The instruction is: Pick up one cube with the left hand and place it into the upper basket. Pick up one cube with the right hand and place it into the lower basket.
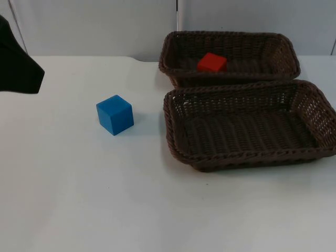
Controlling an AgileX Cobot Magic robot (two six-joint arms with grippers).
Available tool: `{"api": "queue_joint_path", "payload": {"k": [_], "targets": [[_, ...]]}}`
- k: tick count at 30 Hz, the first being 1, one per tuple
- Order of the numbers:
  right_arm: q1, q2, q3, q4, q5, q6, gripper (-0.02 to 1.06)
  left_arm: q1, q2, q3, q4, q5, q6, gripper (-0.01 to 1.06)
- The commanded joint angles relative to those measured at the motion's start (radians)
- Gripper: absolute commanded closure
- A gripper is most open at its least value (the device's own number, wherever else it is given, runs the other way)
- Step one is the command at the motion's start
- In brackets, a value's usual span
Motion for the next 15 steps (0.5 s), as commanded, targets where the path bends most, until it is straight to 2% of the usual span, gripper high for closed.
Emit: {"api": "queue_joint_path", "payload": {"k": [1,5,15], "targets": [[0.008,0.042,-0.032,0.006,0.005,-0.018,0.15,-0.001,-0.005,0.002,-0.011,0.0,-0.007,0.0],[0.054,0.131,-0.104,-0.023,0.005,-0.018,0.13,-0.001,-0.005,0.002,-0.011,0.0,-0.007,0.0],[0.301,0.379,-0.355,-0.201,-0.002,0.022,0.12,-0.001,-0.005,0.002,-0.009,-0.002,-0.007,0.0]]}}
